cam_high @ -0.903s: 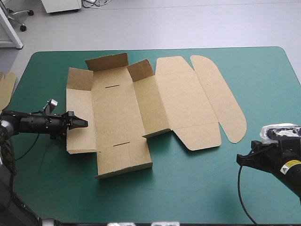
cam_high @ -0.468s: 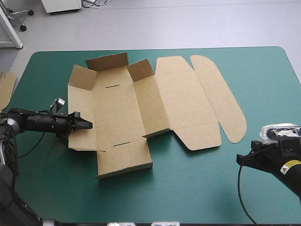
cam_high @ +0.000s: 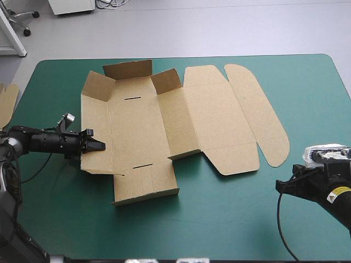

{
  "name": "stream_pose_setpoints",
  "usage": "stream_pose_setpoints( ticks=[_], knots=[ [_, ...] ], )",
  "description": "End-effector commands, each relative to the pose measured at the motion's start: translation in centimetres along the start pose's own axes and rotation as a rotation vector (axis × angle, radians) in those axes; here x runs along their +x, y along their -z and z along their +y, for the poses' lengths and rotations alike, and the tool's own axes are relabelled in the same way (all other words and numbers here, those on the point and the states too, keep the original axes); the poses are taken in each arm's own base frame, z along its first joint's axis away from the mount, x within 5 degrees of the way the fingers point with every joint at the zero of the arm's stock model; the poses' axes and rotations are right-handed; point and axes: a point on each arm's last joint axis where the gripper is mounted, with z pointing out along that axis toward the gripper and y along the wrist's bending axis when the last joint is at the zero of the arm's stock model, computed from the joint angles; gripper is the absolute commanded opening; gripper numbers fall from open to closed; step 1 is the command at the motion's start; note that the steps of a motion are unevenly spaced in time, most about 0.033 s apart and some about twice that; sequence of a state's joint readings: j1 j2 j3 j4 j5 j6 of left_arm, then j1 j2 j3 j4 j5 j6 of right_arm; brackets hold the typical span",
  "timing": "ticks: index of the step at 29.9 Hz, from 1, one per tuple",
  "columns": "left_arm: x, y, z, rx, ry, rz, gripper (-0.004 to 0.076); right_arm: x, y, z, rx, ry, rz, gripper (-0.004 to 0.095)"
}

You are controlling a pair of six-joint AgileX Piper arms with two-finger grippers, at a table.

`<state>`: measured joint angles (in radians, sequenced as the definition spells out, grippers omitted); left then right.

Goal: Fold the box

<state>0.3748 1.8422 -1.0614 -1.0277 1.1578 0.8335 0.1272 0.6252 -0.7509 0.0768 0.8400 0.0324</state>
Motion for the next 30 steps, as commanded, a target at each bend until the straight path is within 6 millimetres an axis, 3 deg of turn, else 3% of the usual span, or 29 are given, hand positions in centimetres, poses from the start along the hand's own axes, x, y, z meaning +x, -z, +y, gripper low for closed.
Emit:
stream_pose_setpoints(
  ticks=[1,11,19,25,30],
  knots=[
    [-1.0,1.7,-3.1,0.094,-0.066,-0.034,-0.0014,-1.4,0.6,0.1,-0.001,0.006,-0.085,-0.0034],
    [-2.7,4.9,-7.6,-0.063,-0.221,-0.072,-0.0015,-1.4,0.6,0.1,0.000,0.008,-0.087,-0.0034],
    [-1.8,3.6,-13.0,-0.255,-0.466,-0.014,-0.0015,-1.4,0.6,0.1,-0.001,0.003,-0.086,-0.0034],
    [-0.8,3.1,-16.7,-0.308,-0.622,-0.033,-0.0015,-1.3,0.6,0.2,-0.010,-0.006,-0.084,-0.0034],
    [-0.4,3.1,-18.4,-0.469,-0.740,-0.035,-0.0015,-1.3,0.6,0.3,-0.027,-0.019,-0.084,-0.0034]
  ],
)
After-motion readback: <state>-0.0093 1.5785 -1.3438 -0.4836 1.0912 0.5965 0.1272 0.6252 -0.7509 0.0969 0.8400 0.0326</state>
